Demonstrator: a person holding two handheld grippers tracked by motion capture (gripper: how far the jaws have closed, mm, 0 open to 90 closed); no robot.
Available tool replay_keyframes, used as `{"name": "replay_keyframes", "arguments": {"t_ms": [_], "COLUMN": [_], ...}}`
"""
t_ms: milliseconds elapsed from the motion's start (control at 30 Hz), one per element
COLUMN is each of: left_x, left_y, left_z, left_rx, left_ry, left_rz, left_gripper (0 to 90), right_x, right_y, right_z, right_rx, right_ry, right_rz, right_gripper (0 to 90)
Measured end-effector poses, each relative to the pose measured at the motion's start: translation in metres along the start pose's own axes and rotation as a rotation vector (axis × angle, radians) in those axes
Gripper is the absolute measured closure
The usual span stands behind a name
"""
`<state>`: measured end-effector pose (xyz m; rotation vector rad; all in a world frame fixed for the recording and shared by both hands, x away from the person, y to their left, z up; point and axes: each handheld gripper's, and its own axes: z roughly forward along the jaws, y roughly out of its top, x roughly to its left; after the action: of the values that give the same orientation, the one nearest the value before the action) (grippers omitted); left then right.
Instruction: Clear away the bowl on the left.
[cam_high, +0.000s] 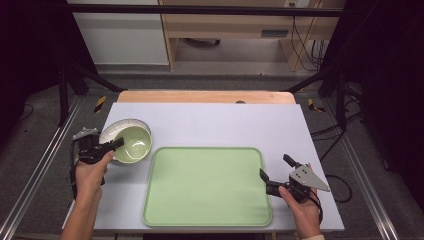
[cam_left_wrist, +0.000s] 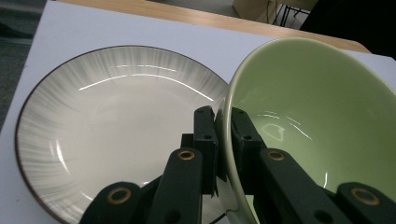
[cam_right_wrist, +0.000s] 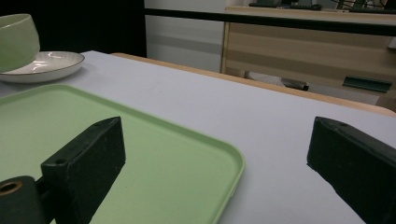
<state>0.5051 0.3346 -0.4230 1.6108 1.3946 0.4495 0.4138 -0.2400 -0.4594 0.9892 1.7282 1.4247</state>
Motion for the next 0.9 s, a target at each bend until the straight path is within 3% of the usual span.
{"name": "replay_keyframes", "arguments": {"t_ms": [633, 900], "left_x": [-0.042, -0.045], "left_y": [-0.001, -0.002], "left_z": [0.013, 0.015], "left_rx": [0.035, 0.043], "left_ry": [-0.091, -0.09], "left_rz": [0.078, 0.095], "left_gripper": [83.2, 83.2], "right_x": [0.0, 0.0], "right_y": [0.0, 0.0], "right_z": [0.0, 0.0], "right_rx": [0.009, 0.01], "right_ry": [-0.004, -0.002], "right_rz": [0.001, -0.003], "right_gripper": [5.0, 5.0]}}
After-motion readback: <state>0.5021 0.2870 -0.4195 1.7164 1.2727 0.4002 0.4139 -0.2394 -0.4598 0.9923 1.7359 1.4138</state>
